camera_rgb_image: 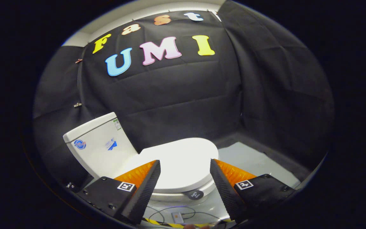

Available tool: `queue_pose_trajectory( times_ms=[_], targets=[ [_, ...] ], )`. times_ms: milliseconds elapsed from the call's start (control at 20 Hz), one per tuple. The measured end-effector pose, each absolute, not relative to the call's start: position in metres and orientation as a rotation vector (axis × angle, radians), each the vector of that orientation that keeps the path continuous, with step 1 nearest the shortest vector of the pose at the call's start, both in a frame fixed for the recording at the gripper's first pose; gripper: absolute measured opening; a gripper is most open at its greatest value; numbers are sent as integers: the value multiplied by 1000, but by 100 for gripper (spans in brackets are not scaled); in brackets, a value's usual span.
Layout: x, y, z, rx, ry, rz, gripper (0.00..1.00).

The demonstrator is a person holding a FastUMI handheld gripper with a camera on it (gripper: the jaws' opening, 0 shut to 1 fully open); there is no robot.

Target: Open the toilet lid.

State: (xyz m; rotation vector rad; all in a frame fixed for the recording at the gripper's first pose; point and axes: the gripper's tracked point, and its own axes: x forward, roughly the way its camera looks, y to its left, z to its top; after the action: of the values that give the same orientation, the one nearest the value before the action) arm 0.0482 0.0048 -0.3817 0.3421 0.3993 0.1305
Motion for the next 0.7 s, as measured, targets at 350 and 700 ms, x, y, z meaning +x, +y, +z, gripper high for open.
queue_pose_trajectory(
  times_ms=[350, 700],
  targets=[
    [44, 2, -446, 682, 613, 184, 99],
    [46, 1, -506, 958, 768, 172, 98]
  ],
)
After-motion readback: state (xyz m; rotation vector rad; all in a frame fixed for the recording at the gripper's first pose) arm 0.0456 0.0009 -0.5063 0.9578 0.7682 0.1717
